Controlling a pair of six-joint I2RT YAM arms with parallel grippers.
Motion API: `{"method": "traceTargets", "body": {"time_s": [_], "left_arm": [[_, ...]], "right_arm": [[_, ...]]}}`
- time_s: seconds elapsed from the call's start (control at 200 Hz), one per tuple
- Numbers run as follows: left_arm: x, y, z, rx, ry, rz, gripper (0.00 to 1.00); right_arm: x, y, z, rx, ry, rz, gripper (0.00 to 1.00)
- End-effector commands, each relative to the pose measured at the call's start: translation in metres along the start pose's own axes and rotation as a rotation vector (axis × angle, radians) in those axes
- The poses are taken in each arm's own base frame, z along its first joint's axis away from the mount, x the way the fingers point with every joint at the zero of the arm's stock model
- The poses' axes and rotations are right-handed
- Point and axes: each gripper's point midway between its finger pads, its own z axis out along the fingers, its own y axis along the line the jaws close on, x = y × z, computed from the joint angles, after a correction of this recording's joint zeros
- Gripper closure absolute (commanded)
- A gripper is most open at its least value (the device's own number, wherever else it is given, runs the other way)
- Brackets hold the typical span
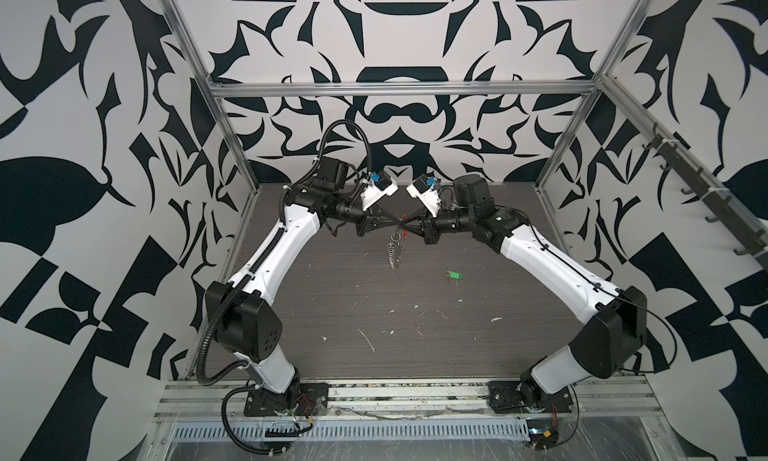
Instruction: Put the keys on the keyring
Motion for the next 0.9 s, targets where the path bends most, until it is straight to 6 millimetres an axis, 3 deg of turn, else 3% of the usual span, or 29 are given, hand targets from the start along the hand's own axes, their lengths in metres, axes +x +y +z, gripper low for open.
{"method": "traceTargets", "body": {"time_s": [0.0,0.1,0.235,0.51,0.895], "left_arm": [[-0.017,-0.015,-0.001,0.013,-0.059,0.011,0.77],[-0.026,0.021,-0.014,-0.178,-0.143,-0.099,0.71],[-0.031,0.039,-0.035,-0.251,-0.247,-0.164,0.76],[-0.02,0.036,-0.022,-0.16,-0.262,-0.229,0.8],[-0.04,0.019,-0.03,-0.091,-0.35,-0.16,0.73]], "right_arm": [[-0.043,0.004,-0.005,0.057,-0.235,-0.111,1.0],[-0.054,0.0,-0.015,0.095,-0.393,-0.16,1.0],[-0.062,0.0,-0.022,0.1,-0.529,-0.167,1.0],[-0.082,0.0,-0.03,0.026,-0.727,-0.078,1.0],[-0.085,0.001,-0.027,-0.051,-0.773,-0.012,1.0]]}}
